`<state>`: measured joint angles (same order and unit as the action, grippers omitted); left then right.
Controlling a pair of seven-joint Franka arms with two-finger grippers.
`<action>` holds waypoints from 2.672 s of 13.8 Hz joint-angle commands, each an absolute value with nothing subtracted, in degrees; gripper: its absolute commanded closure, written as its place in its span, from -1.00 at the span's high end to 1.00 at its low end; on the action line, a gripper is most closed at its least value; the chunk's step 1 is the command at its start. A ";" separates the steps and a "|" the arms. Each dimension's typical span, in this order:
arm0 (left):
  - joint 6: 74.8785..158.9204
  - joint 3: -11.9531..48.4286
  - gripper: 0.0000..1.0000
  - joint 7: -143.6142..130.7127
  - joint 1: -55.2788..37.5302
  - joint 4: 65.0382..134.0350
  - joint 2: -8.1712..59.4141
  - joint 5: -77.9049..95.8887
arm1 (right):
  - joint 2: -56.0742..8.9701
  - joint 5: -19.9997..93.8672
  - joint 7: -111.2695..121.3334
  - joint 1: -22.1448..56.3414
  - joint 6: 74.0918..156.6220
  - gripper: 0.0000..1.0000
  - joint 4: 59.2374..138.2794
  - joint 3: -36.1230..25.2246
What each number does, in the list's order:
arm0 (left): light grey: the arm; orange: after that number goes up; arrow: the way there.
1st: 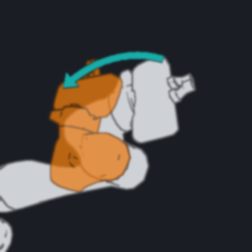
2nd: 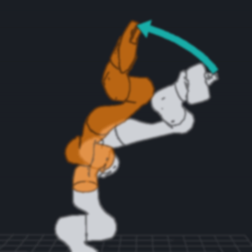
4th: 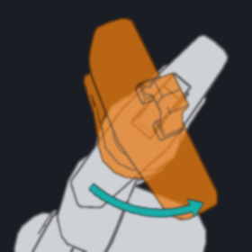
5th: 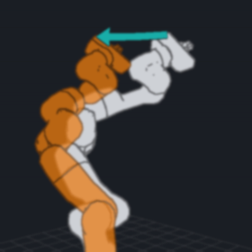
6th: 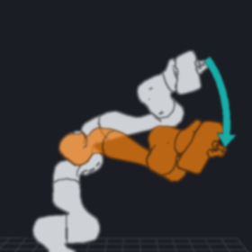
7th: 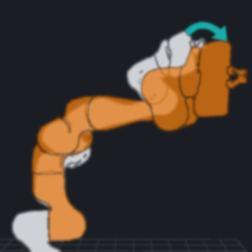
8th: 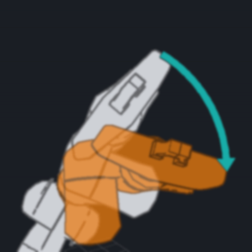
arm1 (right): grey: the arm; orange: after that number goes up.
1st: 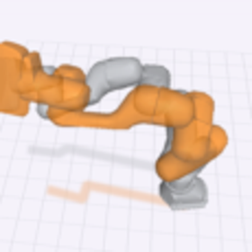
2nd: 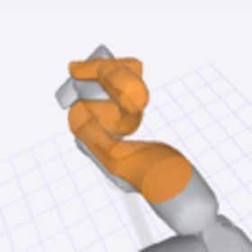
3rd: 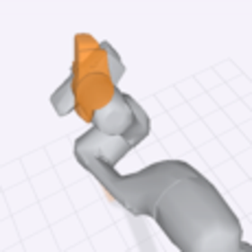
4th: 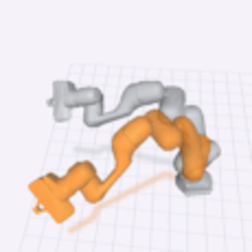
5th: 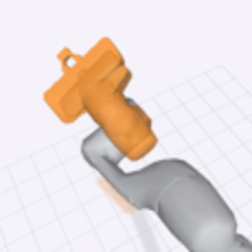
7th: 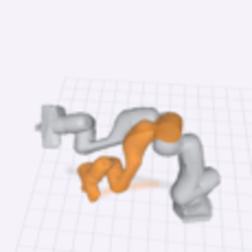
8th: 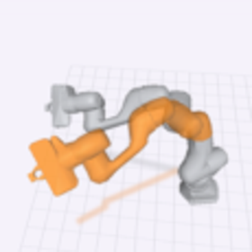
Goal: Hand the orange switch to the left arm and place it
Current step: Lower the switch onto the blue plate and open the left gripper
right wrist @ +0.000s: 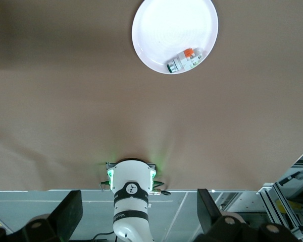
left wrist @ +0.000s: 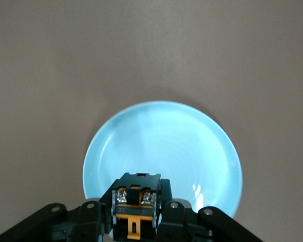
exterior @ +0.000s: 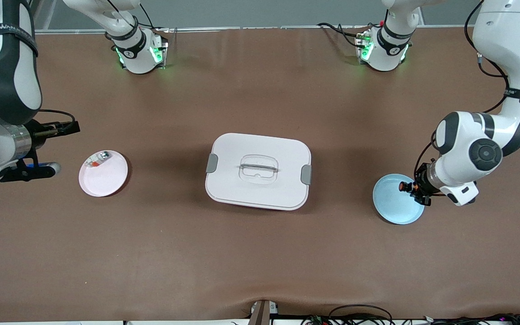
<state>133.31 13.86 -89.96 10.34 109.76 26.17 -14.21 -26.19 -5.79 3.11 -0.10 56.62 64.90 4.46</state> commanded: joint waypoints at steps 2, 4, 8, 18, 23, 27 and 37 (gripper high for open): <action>135.08 14.06 -1.00 -97.45 10.72 109.07 29.79 -23.97 | -25.23 -3.09 3.60 -2.54 56.86 1.00 59.61 5.19; 137.36 14.06 -1.00 -98.88 10.81 108.81 31.37 -24.87 | -25.22 -0.71 3.69 -4.21 56.95 1.00 58.19 5.10; 137.90 14.15 -1.00 -98.88 11.07 107.23 34.01 -24.52 | -24.70 -1.23 3.34 -4.66 56.87 1.00 58.10 4.75; 137.90 14.41 -0.45 -97.92 11.16 106.61 35.42 -24.08 | -19.96 -0.27 -1.38 -4.04 59.67 1.00 60.81 5.10; 137.81 14.41 1.00 -97.65 10.81 106.26 35.33 -24.08 | -13.20 -0.09 -6.50 -2.20 66.69 1.00 70.91 5.27; 137.37 14.50 1.00 -98.09 10.81 105.65 34.63 -24.08 | -7.66 0.70 -6.50 -2.55 72.67 1.00 79.34 4.92; 137.55 14.24 1.00 -91.79 11.16 105.11 33.32 -19.26 | -3.34 0.88 -6.07 -3.43 79.45 1.00 84.90 4.92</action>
